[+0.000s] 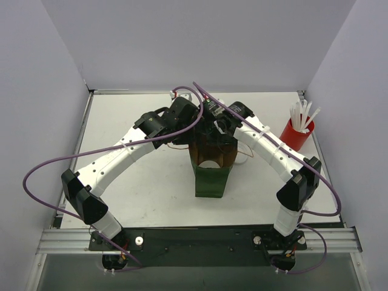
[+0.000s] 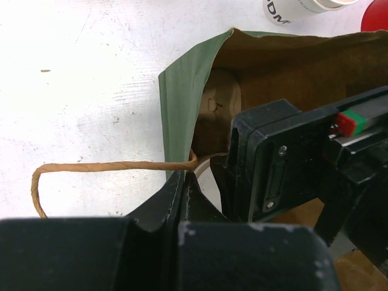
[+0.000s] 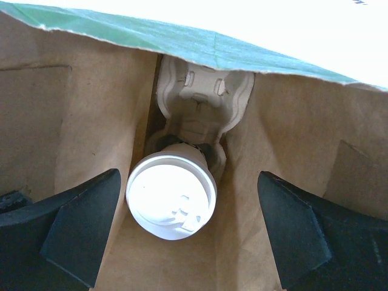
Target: Pack the takeout coffee
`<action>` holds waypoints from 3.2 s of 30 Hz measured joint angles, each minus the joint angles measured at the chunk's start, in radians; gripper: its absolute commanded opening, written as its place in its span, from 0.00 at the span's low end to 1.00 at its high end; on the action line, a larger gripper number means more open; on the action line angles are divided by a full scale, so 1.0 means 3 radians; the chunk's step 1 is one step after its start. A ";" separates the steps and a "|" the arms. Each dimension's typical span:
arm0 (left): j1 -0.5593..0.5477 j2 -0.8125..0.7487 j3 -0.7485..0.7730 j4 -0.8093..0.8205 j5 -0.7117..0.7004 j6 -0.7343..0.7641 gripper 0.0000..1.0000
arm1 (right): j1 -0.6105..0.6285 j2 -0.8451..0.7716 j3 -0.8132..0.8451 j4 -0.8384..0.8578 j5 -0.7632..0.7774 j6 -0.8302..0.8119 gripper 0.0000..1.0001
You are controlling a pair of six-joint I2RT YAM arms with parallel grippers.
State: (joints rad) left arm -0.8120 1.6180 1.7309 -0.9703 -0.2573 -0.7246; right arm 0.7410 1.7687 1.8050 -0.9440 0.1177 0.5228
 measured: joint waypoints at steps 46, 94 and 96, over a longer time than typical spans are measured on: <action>0.0017 -0.0010 -0.0003 -0.0051 -0.0094 -0.0001 0.00 | -0.0003 -0.0720 0.0174 -0.0004 0.0079 0.0089 0.90; 0.0631 -0.0595 -0.0498 0.0604 0.0762 0.0528 0.58 | -0.1970 -0.1035 -0.0736 0.0697 0.0696 -0.0174 0.73; 0.0651 -0.0603 -0.0498 0.0655 0.0837 0.0553 0.58 | -0.2038 -0.0963 -0.0710 0.0720 0.0745 -0.0202 0.70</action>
State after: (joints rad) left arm -0.6167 1.4372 1.5814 -0.7738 -0.0063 -0.5587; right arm 0.1295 1.4799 1.5921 -0.7280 0.3412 0.4622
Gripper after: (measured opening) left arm 0.575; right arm 0.742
